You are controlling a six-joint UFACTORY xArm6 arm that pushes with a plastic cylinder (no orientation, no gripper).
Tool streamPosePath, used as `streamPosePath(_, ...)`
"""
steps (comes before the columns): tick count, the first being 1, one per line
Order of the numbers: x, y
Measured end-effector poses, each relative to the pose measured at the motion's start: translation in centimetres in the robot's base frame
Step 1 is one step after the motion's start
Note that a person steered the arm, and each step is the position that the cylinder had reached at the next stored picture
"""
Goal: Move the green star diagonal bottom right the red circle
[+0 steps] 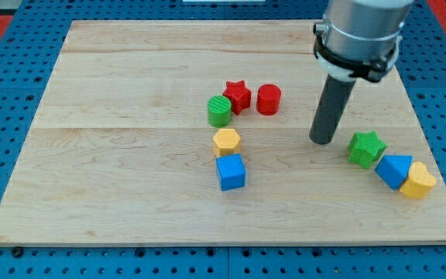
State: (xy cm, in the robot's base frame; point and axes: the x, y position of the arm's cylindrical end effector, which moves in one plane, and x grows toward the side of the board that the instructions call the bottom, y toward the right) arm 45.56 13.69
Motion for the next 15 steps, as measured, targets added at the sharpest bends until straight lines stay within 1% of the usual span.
streamPosePath(1, -3.7, 0.6)
streamPosePath(2, -4.3, 7.3)
streamPosePath(3, -4.3, 10.1)
streamPosePath(7, -4.2, 11.3)
streamPosePath(8, -2.5, 11.7)
streamPosePath(9, 1.0, 11.7)
streamPosePath(10, 2.4, 10.2)
streamPosePath(12, 2.5, 4.4)
streamPosePath(15, 3.1, 3.2)
